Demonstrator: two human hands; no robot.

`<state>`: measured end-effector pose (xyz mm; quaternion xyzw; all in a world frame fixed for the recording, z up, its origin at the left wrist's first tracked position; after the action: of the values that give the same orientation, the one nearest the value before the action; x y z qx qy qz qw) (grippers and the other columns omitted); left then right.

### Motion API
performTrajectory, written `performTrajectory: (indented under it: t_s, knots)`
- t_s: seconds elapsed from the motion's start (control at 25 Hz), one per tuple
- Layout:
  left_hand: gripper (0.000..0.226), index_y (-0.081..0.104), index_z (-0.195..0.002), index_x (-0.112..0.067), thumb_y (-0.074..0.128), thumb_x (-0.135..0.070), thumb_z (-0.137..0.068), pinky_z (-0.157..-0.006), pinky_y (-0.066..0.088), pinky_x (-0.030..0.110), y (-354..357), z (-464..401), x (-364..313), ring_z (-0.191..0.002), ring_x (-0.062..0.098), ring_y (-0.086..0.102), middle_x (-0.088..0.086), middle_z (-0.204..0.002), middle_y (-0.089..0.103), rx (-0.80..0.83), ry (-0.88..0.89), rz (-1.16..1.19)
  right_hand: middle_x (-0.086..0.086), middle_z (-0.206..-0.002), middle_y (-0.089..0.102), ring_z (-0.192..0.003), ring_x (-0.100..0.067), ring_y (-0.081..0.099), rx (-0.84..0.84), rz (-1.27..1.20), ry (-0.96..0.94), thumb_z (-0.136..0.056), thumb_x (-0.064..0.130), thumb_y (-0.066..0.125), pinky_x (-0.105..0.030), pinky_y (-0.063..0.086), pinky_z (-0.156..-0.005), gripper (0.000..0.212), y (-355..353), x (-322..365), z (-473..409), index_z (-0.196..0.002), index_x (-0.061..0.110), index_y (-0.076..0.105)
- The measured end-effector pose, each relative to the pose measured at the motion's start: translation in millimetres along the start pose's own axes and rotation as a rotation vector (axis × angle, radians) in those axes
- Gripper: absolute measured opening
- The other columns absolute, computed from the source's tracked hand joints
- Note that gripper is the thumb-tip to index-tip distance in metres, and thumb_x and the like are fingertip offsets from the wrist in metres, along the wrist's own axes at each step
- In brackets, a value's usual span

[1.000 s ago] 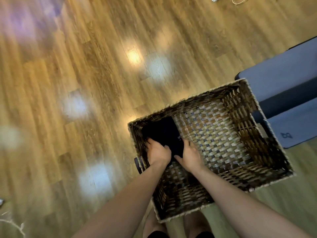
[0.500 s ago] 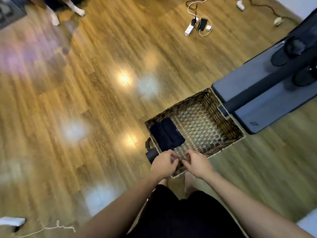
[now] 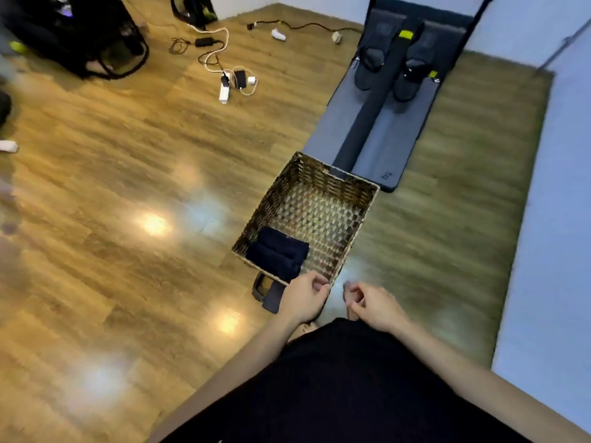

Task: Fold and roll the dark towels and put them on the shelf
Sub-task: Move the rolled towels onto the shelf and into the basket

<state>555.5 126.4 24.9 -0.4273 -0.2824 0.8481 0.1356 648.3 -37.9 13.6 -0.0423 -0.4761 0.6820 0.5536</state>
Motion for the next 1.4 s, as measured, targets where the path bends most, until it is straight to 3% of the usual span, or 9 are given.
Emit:
performTrajectory:
  t_s: [0.24,0.4,0.52,0.72,0.84,1.0,1.12,1.4]
  knots:
    - [0.019,0.067,-0.104,-0.02,0.06,-0.033,-0.092,-0.077,0.046,0.026,52,18,-29,-0.082,0.012,0.061,-0.009,-0.086,0.064,0.307,0.243,-0.208,0.005,-0.09,0.064,-0.083,-0.012,0.058,-0.242,-0.357,0.298,-0.089,0.032,0.064,-0.023,0.037,-0.068,0.033,38,-44,72,-0.116,0.014,0.059]
    - [0.022,0.066,-0.106,-0.021,0.059,-0.036,-0.092,-0.079,0.047,0.026,82,33,-52,-0.088,0.013,0.063,-0.007,-0.095,0.068,0.419,0.378,-0.374,0.004,-0.095,0.065,-0.084,-0.011,0.058,-0.415,-0.48,0.442,-0.09,0.035,0.063,-0.023,0.035,-0.068,0.033,61,-63,121,-0.117,0.017,0.058]
    - [0.02,0.066,-0.103,-0.025,0.058,-0.039,-0.092,-0.075,0.045,0.024,119,64,-70,-0.085,0.011,0.063,-0.012,-0.09,0.065,0.472,0.465,-0.456,0.009,-0.09,0.061,-0.086,-0.014,0.061,-0.528,-0.575,0.567,-0.089,0.038,0.063,-0.027,0.045,-0.072,0.034,87,-81,176,-0.117,0.019,0.059]
    - [0.018,0.066,-0.102,-0.023,0.058,-0.037,-0.092,-0.073,0.045,0.024,205,150,-86,-0.078,0.008,0.06,-0.013,-0.089,0.064,0.61,0.622,-0.561,0.009,-0.091,0.061,-0.092,-0.017,0.064,-0.645,-0.715,0.755,-0.09,0.038,0.061,-0.032,0.051,-0.08,0.038,160,-110,297,-0.122,0.019,0.058]
    - [0.019,0.066,-0.103,-0.022,0.058,-0.036,-0.093,-0.07,0.041,0.023,267,232,-84,-0.076,0.009,0.059,-0.012,-0.089,0.064,0.766,0.757,-0.643,0.001,-0.1,0.064,-0.094,-0.018,0.063,-0.761,-0.823,0.912,-0.092,0.034,0.059,-0.029,0.047,-0.076,0.039,215,-120,387,-0.126,0.016,0.056]
    - [0.022,0.067,-0.107,-0.022,0.056,-0.036,-0.094,-0.071,0.042,0.021,331,326,-83,-0.081,0.009,0.061,-0.008,-0.098,0.069,0.977,0.975,-0.792,0.006,-0.091,0.066,-0.089,-0.015,0.063,-0.928,-0.94,1.123,-0.091,0.036,0.059,-0.03,0.051,-0.077,0.038,287,-110,481,-0.123,0.017,0.059]
    - [0.024,0.067,-0.11,-0.023,0.054,-0.036,-0.094,-0.065,0.041,0.011,365,387,-85,-0.085,0.006,0.062,-0.011,-0.103,0.069,1.081,1.162,-0.912,0.002,-0.103,0.068,-0.09,-0.014,0.063,-1.047,-1.031,1.288,-0.091,0.038,0.059,-0.03,0.052,-0.08,0.038,332,-91,532,-0.123,0.017,0.061]
    - [0.022,0.066,-0.107,-0.023,0.056,-0.036,-0.093,-0.08,0.05,0.025,428,487,-89,-0.095,0.012,0.064,-0.005,-0.106,0.067,1.275,1.528,-1.051,0.0,-0.12,0.061,-0.103,-0.015,0.06,-1.183,-1.149,1.539,-0.093,0.039,0.056,-0.03,0.049,-0.087,0.04,381,-72,593,-0.128,0.019,0.055]
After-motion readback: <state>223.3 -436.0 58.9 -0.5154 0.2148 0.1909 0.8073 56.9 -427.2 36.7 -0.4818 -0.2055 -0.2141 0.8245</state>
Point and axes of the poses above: each hand's wrist, its own z-axis away from the middle knuckle, its own y-axis out of the palm, x = y × z, the point moved 1 cm from there along -z, towards the middle knuckle
